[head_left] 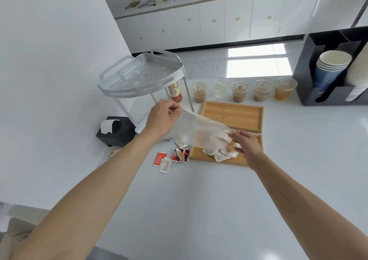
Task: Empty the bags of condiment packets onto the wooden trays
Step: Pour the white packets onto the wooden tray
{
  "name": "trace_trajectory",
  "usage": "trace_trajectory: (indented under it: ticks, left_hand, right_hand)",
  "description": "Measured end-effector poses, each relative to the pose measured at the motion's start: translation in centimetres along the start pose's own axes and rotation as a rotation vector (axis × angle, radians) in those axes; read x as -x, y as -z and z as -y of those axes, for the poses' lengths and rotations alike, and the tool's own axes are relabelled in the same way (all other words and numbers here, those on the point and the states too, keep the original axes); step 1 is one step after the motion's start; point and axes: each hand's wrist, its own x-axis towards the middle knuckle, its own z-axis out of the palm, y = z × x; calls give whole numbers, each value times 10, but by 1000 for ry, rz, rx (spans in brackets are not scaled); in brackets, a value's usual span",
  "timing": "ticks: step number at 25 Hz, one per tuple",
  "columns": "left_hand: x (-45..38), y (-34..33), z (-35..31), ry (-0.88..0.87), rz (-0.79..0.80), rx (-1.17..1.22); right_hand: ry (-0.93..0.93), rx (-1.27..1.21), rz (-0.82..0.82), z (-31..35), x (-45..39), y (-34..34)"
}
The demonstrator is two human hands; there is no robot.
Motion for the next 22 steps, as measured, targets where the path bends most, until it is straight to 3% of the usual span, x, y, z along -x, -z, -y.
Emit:
trace_trajectory:
  ticks: [6, 12, 22]
  left_hand:
    - [58, -4, 96, 343, -24, 264]
    - [119, -6, 184, 627, -26, 318]
    - [167, -3, 296, 755, 19, 469]
  right_hand:
    - [25, 13, 162, -6, 21, -50]
    - [-102, 170, 254, -48, 48, -117]
    - [-249, 487, 167, -122, 68, -201]
